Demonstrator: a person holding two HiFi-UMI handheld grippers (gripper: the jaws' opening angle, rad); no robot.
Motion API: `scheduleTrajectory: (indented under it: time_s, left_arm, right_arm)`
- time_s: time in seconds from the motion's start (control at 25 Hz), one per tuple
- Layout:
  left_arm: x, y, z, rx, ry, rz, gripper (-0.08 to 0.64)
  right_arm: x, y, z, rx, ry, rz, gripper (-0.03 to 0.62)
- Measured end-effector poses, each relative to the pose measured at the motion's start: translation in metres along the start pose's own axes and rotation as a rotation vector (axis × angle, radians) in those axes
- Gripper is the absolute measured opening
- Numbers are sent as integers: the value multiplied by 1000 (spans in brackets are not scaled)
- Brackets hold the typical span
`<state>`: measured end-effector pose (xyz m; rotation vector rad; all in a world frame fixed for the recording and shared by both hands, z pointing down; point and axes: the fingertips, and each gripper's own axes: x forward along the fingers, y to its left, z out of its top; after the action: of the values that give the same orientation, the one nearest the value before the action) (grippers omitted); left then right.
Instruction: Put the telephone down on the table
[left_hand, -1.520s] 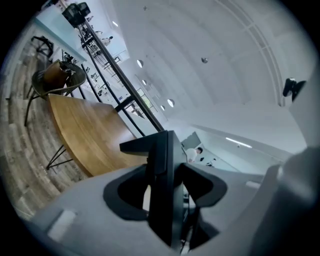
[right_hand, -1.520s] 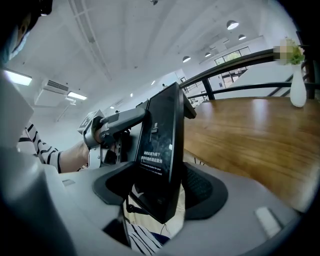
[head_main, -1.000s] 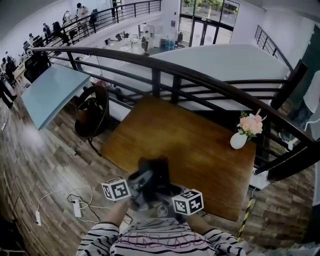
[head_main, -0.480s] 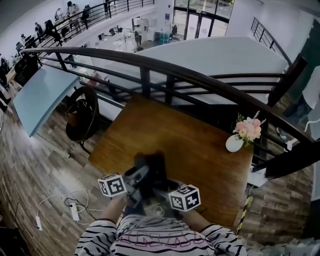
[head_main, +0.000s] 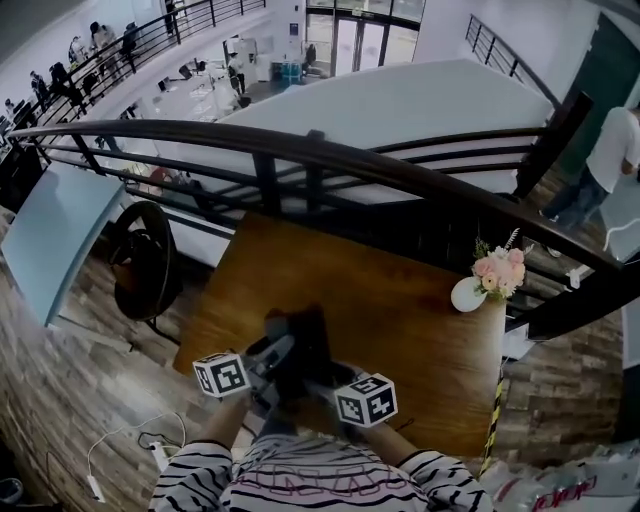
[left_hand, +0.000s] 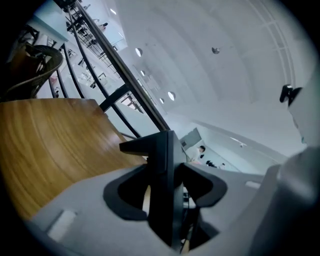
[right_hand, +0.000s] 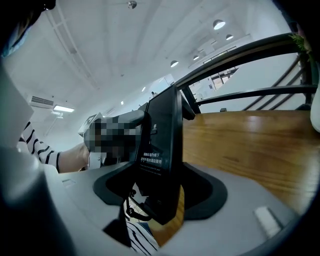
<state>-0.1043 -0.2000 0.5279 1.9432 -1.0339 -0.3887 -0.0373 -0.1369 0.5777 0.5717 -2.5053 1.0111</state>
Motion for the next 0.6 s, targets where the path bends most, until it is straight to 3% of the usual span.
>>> scheduleTrajectory:
  time_s: [0.6]
  left_arm:
    - [56, 109, 121, 26, 138, -75, 216]
  right_arm:
    - [132, -47, 96, 93, -80, -106, 286]
